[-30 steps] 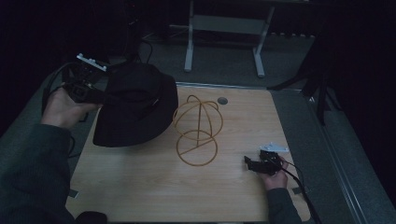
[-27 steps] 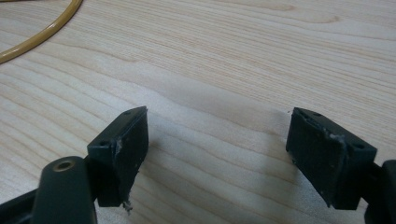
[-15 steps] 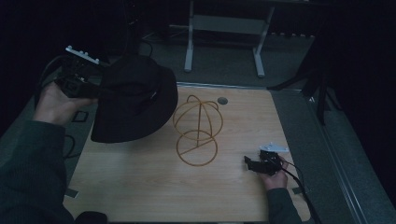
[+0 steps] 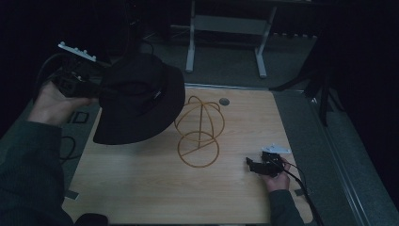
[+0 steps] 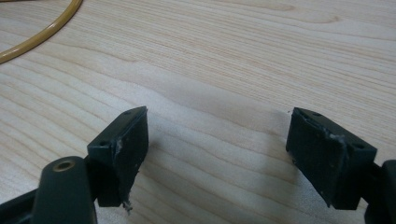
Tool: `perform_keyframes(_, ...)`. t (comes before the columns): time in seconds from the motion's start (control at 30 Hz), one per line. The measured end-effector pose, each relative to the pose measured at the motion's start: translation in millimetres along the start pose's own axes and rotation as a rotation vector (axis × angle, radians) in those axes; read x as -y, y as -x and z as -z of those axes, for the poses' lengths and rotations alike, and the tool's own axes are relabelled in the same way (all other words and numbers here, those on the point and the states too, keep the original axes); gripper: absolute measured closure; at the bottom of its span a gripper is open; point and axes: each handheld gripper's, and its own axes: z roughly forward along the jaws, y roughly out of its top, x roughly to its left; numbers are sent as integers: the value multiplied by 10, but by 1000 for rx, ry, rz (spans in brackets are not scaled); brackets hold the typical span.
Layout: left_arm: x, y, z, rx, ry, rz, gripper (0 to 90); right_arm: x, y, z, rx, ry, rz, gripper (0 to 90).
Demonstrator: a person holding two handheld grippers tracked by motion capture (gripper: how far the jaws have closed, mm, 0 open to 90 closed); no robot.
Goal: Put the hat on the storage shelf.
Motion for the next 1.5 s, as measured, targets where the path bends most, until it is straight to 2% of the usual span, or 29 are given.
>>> perform_keyframes(0.5, -62, 67, 27, 74, 42, -18, 865, -1, -1, 1, 0, -1, -2, 208)
perform_keyframes(0.7, -120, 137, 2, 90, 42, -39, 865, -1, -1, 1, 0, -1, -2, 209)
perform_keyframes(0.9, -196, 219, -37, 129, 55, -57, 865, 0, -1, 0, 0, 0, -2, 209)
perform_keyframes(1.5, -394, 477, -429, 165, 1, -118, 862, -1, -1, 1, 0, -1, -2, 209)
